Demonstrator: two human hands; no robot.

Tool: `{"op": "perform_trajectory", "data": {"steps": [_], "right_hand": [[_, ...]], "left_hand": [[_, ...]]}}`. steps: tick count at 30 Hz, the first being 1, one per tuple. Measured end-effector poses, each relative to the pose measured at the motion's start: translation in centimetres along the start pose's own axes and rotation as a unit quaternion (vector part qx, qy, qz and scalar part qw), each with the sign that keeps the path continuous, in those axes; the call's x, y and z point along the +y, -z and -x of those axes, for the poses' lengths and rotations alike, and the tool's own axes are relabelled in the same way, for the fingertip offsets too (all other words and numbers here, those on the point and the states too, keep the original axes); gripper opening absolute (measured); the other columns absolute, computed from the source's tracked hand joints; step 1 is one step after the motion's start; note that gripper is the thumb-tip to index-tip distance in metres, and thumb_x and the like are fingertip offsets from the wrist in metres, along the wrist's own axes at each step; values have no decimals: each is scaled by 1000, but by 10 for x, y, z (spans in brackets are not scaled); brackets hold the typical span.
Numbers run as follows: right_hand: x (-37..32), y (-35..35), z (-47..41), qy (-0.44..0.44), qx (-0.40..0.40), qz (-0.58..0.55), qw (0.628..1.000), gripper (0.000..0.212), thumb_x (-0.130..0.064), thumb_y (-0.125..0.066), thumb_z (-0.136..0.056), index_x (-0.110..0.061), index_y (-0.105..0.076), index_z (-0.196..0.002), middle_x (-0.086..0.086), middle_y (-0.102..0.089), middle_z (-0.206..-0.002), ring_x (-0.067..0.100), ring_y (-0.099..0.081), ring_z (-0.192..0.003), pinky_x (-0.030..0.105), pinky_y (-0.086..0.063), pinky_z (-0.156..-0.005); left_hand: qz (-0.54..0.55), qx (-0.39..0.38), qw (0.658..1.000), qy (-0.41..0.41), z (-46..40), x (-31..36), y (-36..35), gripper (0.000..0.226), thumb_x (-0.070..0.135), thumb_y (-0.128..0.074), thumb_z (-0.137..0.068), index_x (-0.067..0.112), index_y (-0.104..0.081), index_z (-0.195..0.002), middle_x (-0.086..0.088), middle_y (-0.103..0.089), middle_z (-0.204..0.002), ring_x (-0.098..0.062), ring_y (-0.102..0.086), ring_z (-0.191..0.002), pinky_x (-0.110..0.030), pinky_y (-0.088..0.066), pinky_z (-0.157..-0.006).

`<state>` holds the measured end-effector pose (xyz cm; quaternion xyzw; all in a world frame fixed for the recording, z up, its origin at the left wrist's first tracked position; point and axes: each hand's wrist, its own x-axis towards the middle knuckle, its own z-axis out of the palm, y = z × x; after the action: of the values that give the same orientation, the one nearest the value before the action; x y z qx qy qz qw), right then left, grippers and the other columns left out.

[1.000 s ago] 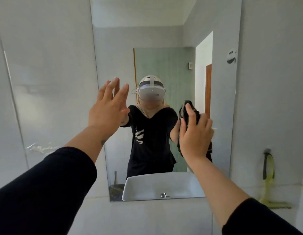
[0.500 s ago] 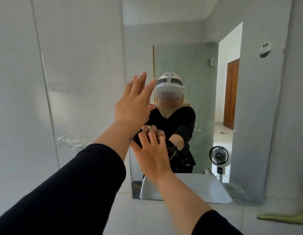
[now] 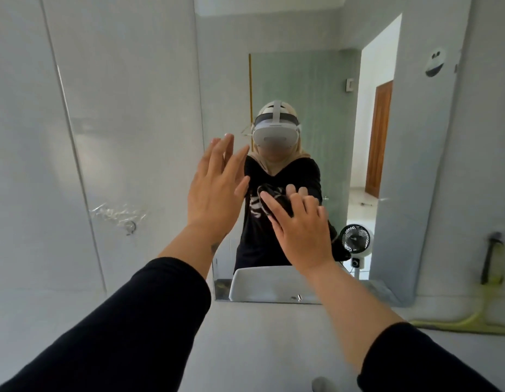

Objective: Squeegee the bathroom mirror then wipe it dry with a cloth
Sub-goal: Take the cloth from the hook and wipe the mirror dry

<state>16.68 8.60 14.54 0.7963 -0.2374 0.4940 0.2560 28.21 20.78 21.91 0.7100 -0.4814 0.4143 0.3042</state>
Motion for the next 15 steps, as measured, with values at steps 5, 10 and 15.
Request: {"op": "perform_trajectory", "data": {"steps": [5,10,15], "right_hand": [[47,6,20,-79,2,-31,996,47,-35,-47,-95,-33,-33,-140,16,-56,-117,33,-51,-91,42,-46,-67],[88,9,33,-174,54,-33,983,43,-35,-43,-94,-27,-41,-136,17,-58,-104,34,-52,-85,42,-46,-64],[129,5,52,-271,113,-49,955,43,-29,-45,-96,-21,-40,-138,21,-54,-102,36,-50,-86,43,-45,-70]], "left_hand": [[10,-43,999,22,40,0,-23,57,37,-45,-97,31,-21,-149,0,-7,-159,-22,-3,-146,-48,-32,-112],[7,-41,999,33,49,-13,-30,67,30,-56,-92,31,-20,-149,-3,-8,-158,-26,-7,-145,-49,-47,-97],[-2,-31,999,45,50,-20,-35,67,31,-60,-90,33,-25,-147,0,-13,-156,-21,-7,-143,-49,-51,-84]]}}
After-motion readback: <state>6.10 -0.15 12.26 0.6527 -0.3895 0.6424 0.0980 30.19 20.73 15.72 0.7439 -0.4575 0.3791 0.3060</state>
